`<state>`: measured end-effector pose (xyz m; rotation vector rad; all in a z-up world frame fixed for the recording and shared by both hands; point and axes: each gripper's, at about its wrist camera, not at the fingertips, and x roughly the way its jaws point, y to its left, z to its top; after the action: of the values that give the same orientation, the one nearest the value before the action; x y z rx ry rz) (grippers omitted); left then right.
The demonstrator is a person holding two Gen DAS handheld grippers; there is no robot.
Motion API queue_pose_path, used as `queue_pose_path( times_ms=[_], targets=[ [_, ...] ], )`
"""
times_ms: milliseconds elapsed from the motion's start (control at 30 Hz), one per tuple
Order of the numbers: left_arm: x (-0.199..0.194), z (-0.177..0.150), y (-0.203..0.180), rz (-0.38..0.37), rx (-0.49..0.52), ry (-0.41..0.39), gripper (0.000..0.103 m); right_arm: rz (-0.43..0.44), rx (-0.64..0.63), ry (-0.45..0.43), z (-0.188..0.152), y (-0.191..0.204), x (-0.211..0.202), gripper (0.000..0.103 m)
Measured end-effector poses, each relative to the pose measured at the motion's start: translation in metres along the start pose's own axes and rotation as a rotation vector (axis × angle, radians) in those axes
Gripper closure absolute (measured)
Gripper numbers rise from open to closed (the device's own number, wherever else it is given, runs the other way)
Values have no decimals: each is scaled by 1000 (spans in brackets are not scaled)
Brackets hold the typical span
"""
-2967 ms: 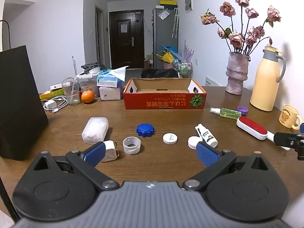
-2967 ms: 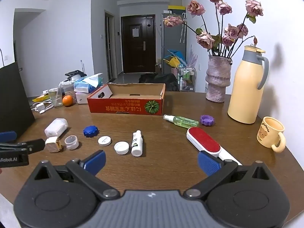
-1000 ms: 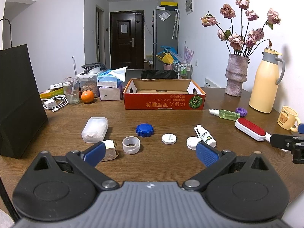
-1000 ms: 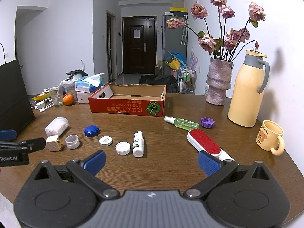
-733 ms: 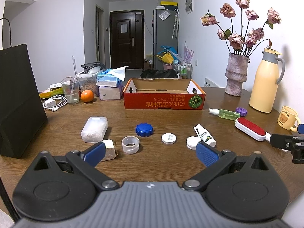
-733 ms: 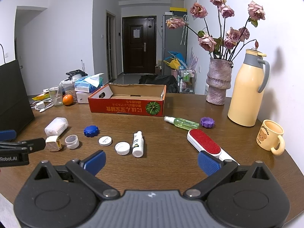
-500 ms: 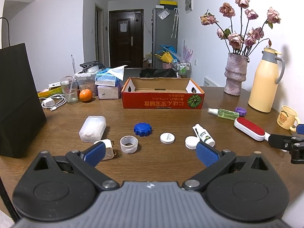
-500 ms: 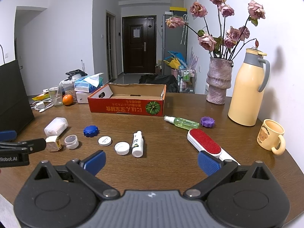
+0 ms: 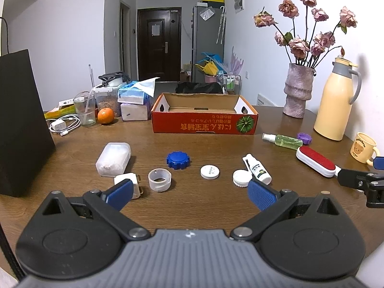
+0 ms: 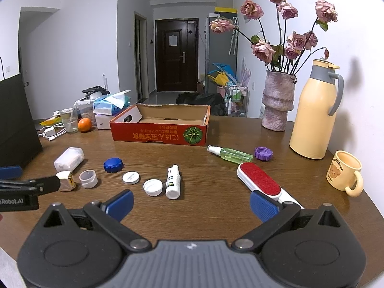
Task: Organize rigid objects
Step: 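Close the right tool on the white bottle while the left tool nears the plug adapter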
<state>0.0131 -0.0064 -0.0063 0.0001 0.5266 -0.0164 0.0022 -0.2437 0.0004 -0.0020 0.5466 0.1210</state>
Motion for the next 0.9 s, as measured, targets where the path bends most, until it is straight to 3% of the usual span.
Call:
queue_pose_path(
  times_ms=[900],
  targets=[
    [54, 4, 16, 21, -35, 85, 0, 47, -29, 70, 7, 9, 56, 0]
  ],
)
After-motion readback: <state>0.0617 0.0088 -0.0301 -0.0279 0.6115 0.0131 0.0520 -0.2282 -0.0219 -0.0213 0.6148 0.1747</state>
